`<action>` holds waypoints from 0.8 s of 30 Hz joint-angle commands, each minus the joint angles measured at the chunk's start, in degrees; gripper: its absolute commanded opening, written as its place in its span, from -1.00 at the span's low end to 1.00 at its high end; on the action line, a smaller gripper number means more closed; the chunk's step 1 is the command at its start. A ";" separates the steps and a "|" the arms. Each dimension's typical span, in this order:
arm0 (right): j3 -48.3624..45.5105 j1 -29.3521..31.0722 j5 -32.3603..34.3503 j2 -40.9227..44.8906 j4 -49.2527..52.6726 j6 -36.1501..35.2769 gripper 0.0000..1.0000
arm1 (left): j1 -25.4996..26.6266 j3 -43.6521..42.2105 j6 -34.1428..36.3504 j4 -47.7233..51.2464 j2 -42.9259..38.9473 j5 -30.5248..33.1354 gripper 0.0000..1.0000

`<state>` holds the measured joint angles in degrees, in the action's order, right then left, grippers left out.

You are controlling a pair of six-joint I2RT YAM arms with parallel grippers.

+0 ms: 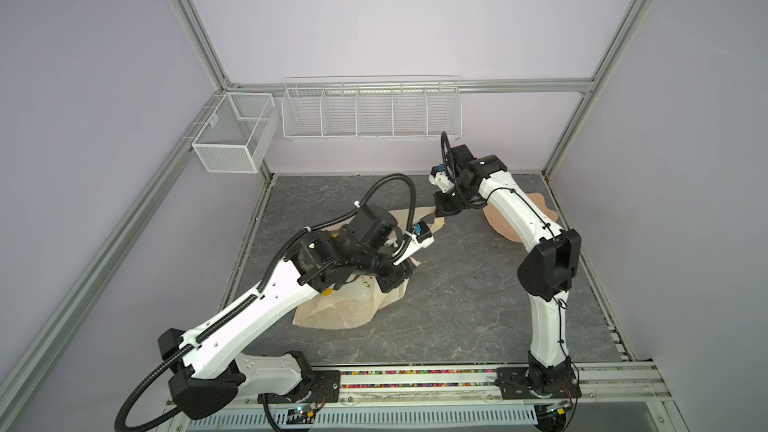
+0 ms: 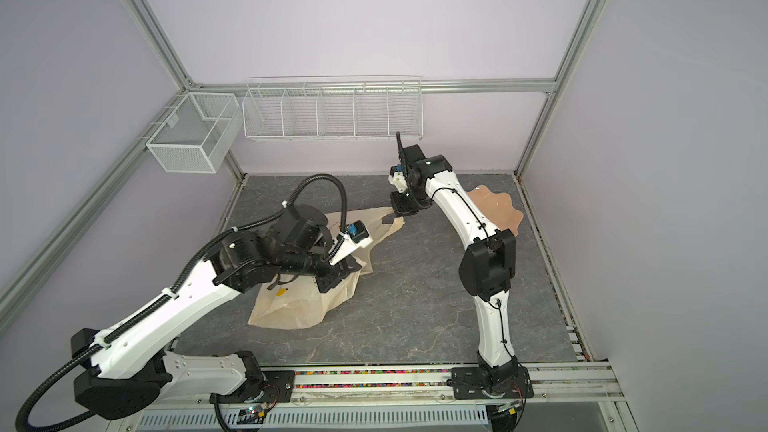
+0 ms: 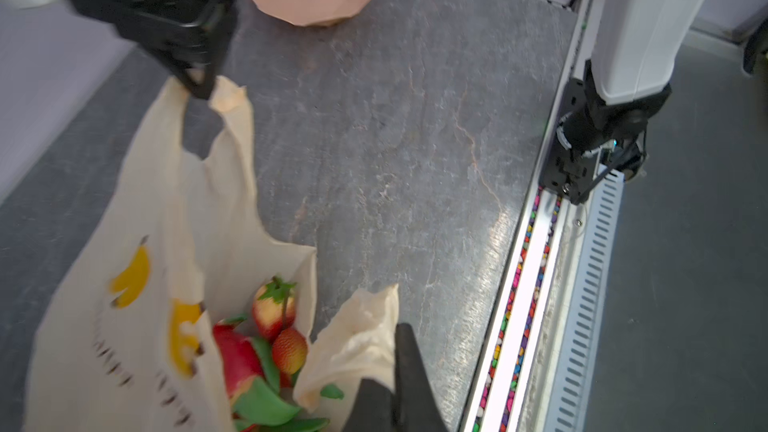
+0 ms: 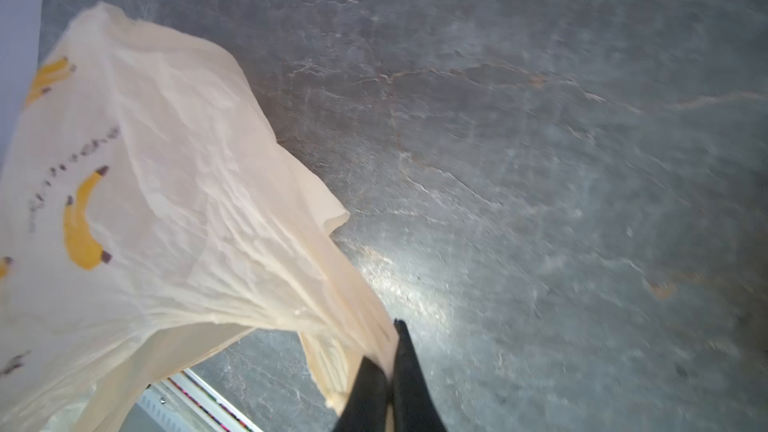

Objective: Place the fruits into the plastic bag
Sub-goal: 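Lift both bag handles with both grippers, raising the bag upright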

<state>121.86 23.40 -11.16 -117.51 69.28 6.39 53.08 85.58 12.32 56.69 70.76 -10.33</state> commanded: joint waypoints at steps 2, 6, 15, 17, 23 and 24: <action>-1.13 -6.08 -0.91 8.37 3.06 9.05 -0.86 | -5.91 2.16 2.71 -5.26 -3.27 0.52 -1.00; 0.68 -9.58 -3.03 13.51 2.68 14.02 -0.86 | -14.67 3.60 4.29 -7.95 -3.01 -5.72 -1.00; 9.00 -13.34 -4.96 18.61 0.86 24.86 -0.86 | -30.33 7.08 6.17 -19.36 1.85 -13.68 -1.00; 8.62 -14.22 -4.73 20.34 -1.24 28.01 -0.86 | -32.61 6.28 5.20 -23.59 2.77 -15.20 -1.00; 3.76 -15.28 -0.26 27.04 -6.40 34.27 -0.86 | -35.32 4.32 6.36 -33.04 6.26 -17.10 -1.00; 2.17 -15.63 0.52 28.38 -7.46 34.94 -0.86 | -35.33 4.42 7.40 -33.99 7.05 -17.58 -1.00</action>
<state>126.04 9.30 -14.37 -93.17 67.83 36.29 18.61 89.67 17.32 29.65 76.82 -25.98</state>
